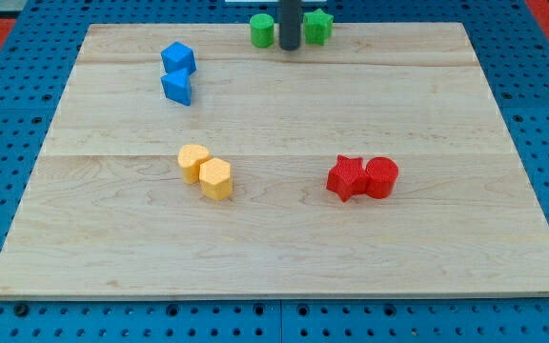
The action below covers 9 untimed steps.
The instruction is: Place the blue triangle to the left of the blue cube
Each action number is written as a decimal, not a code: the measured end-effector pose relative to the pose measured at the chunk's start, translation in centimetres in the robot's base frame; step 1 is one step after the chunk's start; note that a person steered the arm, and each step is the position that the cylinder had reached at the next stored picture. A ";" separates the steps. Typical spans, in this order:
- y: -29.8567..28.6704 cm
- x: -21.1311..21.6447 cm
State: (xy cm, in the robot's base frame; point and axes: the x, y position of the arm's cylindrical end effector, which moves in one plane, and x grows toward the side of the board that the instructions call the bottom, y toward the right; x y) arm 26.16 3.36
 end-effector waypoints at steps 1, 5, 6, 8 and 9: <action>-2.5 4.4; -19.4 -0.1; -22.6 -0.1; -22.3 -2.1; -18.1 -2.5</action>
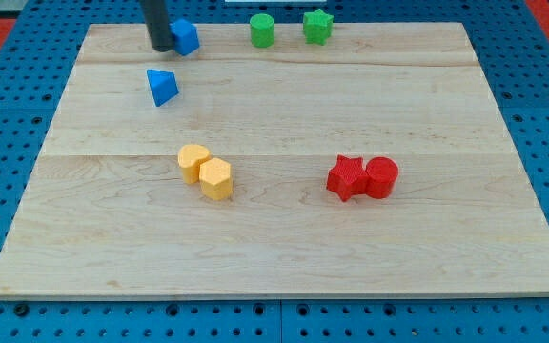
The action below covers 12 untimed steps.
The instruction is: Place the blue triangle to the left of the blue cube
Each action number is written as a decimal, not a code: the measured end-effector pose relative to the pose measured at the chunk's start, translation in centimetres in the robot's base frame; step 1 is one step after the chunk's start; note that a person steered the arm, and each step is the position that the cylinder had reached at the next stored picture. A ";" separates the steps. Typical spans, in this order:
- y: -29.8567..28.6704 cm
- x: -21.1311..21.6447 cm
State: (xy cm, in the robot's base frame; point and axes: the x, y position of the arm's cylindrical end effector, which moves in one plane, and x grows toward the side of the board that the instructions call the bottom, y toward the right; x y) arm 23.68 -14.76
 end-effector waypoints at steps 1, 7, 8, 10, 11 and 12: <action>1.0 -0.3; -8.4 8.0; -8.7 5.1; -7.8 1.3; -5.7 -0.4; -4.4 -1.8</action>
